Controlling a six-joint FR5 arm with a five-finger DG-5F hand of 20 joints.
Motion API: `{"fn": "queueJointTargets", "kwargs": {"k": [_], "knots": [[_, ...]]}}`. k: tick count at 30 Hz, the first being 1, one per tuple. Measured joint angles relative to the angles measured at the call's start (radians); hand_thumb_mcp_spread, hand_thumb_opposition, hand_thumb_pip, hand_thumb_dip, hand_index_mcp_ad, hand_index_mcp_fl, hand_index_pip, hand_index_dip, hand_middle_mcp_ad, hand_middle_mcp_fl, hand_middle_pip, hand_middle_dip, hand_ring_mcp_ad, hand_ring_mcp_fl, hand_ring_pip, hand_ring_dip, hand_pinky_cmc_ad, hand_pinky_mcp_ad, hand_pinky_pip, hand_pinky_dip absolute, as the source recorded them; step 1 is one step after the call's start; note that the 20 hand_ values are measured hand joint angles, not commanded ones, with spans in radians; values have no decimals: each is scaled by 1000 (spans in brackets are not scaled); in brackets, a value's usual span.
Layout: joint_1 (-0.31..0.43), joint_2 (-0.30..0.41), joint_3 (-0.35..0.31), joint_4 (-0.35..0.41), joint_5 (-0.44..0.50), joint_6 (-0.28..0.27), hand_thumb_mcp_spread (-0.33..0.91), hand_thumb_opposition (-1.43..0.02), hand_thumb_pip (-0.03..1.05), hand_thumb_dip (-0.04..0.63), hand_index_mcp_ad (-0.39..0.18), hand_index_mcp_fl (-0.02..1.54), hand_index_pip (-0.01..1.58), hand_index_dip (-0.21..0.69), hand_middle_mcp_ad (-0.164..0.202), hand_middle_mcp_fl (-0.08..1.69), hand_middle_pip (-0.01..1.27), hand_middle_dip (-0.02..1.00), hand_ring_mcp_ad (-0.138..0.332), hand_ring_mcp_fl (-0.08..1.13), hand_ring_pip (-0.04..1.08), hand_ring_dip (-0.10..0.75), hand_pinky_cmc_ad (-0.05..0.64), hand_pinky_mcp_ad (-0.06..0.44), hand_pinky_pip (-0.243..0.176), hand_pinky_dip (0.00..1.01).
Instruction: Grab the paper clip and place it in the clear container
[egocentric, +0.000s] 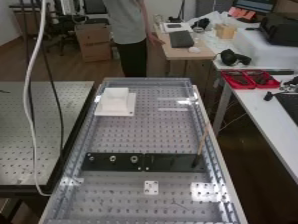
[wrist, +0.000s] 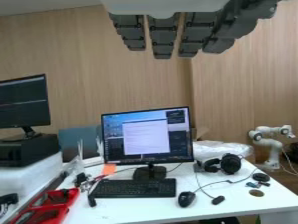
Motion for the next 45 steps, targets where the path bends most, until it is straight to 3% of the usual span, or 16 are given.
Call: {"fn": "queueJointTargets", "kwargs": {"k": [5, 7, 10, 13, 17, 20, 24, 34, 39, 45], "knots": [[0, -3, 5, -4, 0, 2, 21, -37, 40, 0, 17, 7, 17, -9, 73, 7, 23, 42, 63, 0, 16, 19, 47, 35, -10, 23], [0, -5, 8, -6, -1, 3, 154, -192, 251, 10, 14, 0, 14, -12, 73, 3, 37, 44, 63, 0, 23, 24, 44, 68, -12, 91], [0, -8, 12, -10, -2, 3, 234, -407, 269, 17, 0, 2, 38, 24, 73, 2, 79, 65, 65, 0, 37, 44, 136, 150, -10, 218], [0, -9, 12, -10, -2, 2, 251, -553, 304, 38, -14, 0, 54, 38, 75, 3, 103, 101, 86, 2, 63, 86, 230, 213, -44, 319], [0, -8, 7, -4, -1, -1, 250, -627, 307, 35, -14, 0, 72, 58, 75, 2, 119, 127, 126, 2, 72, 103, 295, 272, -61, 367], [0, -5, -11, 14, 1, -6, 248, -667, 316, 31, -14, 0, 73, 66, 72, 5, 122, 138, 127, 2, 93, 112, 328, 297, -59, 415], [0, 0, -52, 58, 3, -16, 264, -696, 358, 30, -14, 2, 87, 72, 75, 0, 127, 141, 140, 2, 93, 113, 360, 312, -75, 436], [-9, -6, -188, 214, 13, -42, 312, -740, 499, 122, -12, 26, 103, 12, 75, 94, 152, 173, 141, 0, 103, 119, 363, 312, -75, 463], [-25, -23, -225, 252, 21, -22, 325, -757, 620, 180, -16, 24, 103, -52, 73, 202, 150, 192, 145, 0, 103, 119, 363, 311, -75, 463], [-61, -56, -251, 277, 8, -5, 328, -785, 646, 206, -12, 40, 113, -89, 75, 316, 152, 253, 145, 16, 105, 120, 363, 311, -75, 463]]}}
